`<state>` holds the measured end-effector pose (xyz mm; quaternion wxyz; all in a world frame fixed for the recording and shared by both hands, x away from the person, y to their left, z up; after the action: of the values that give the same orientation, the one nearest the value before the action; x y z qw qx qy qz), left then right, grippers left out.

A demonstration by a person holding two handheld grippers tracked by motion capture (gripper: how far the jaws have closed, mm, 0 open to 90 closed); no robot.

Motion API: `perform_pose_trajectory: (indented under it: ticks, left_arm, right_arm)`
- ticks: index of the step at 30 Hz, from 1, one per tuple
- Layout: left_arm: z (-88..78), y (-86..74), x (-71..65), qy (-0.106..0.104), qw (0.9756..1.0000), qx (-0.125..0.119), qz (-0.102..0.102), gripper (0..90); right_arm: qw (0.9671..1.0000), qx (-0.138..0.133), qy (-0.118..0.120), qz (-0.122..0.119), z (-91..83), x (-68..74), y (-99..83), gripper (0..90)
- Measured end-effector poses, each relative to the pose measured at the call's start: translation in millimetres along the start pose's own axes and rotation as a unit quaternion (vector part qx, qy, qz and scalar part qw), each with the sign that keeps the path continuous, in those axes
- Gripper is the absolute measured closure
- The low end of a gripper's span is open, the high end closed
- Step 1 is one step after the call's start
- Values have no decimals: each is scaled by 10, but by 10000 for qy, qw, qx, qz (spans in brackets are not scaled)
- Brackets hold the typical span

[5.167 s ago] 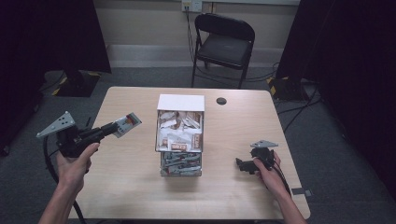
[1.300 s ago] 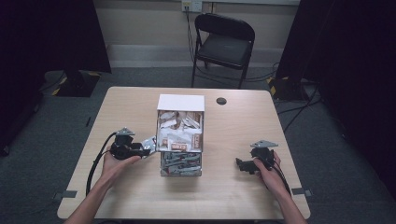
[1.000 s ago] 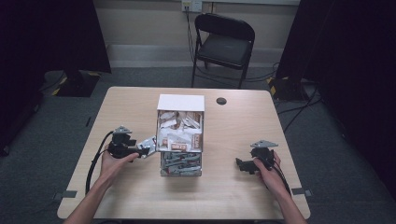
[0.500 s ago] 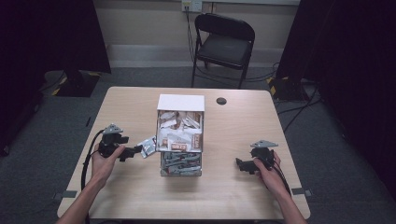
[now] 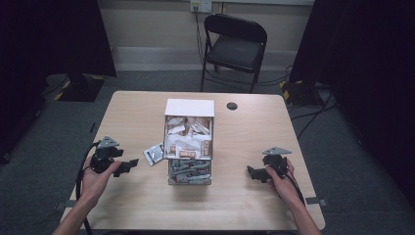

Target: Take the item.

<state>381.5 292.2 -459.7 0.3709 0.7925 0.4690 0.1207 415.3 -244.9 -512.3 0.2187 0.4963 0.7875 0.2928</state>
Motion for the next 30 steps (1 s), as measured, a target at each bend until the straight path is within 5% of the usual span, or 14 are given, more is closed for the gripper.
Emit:
perform_pose_trajectory:
  ticks: [11,20,25,30]
  left_arm:
    - [-97,-262,221,567,9970,204,-483,245]
    - [-83,-435,279,899,9932,472,-564,269]
    - [-8,-525,313,885,9924,547,-653,269]
    - [53,-539,317,990,9912,376,-799,194]
  right_arm:
    - [10000,-3,1,-4,0,0,-1,0]
    - [10000,0,-3,2,0,1,-1,0]
    - [10000,-2,-2,-2,0,0,-1,0]
    - [10000,-2,-1,0,0,0,-1,0]
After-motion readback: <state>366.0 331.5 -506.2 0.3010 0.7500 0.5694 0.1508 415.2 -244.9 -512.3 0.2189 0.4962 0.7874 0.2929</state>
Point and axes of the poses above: each handheld gripper's, and its own axes: z roughly forward along the jaws, y roughly out of its top, x roughly to its left, the point moved 1 cm from there along z, roughly forward along the jaws, and after that the axes turned 4 degrees about -y, right-handed, at the moved point
